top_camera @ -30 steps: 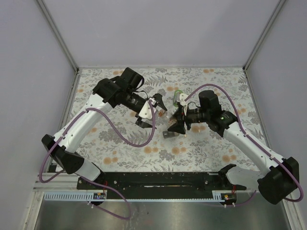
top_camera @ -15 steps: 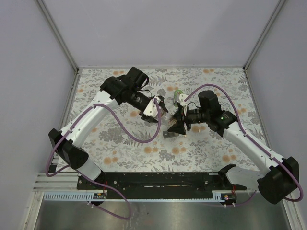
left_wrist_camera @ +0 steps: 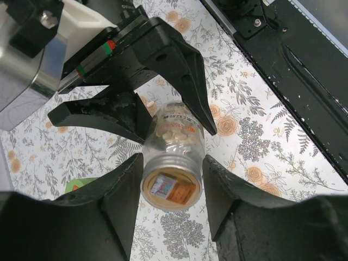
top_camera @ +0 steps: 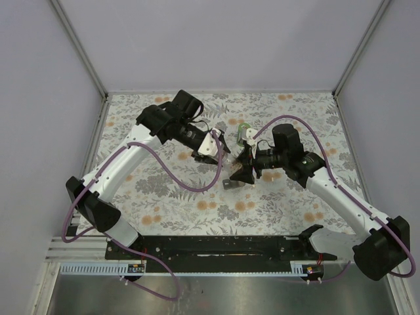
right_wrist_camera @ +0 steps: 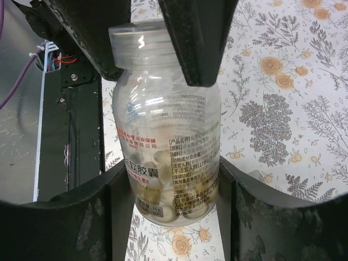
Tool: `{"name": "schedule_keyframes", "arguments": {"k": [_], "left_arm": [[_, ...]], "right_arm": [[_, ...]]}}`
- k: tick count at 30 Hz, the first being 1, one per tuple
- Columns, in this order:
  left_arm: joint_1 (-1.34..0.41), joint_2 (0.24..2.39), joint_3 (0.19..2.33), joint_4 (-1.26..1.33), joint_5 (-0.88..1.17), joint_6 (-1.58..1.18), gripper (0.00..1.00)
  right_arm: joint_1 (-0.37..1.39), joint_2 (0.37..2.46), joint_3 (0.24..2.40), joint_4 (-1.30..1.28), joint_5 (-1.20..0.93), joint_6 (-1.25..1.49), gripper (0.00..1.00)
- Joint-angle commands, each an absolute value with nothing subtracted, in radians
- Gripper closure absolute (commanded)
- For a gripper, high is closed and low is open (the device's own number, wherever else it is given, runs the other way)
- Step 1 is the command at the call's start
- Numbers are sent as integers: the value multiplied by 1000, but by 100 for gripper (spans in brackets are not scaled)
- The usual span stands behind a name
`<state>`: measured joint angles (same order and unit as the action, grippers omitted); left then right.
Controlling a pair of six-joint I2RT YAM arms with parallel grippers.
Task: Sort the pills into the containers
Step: Unscrew the lid of the pill bottle.
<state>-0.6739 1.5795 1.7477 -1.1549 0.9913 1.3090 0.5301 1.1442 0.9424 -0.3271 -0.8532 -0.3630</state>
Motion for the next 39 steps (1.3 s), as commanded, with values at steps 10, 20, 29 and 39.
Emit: {"name": "schedule_keyframes", "arguments": {"k": [10, 20, 29, 39], "left_arm": [[-637, 1528, 1750, -1094, 1026, 1286, 33], [-630, 1526, 1736, -1094, 1071, 1269, 55], [-630, 1497, 1686, -1010, 1081, 1119, 78], [-632, 1411, 1497, -599, 993, 570, 100]], "right_arm": [[532, 1111, 962, -272, -862, -365, 100], [532, 1111, 960, -273, -859, -365, 100], [532, 1106, 959, -261, -799, -362, 100], [532, 1086, 948, -216, -701, -342, 100]]}}
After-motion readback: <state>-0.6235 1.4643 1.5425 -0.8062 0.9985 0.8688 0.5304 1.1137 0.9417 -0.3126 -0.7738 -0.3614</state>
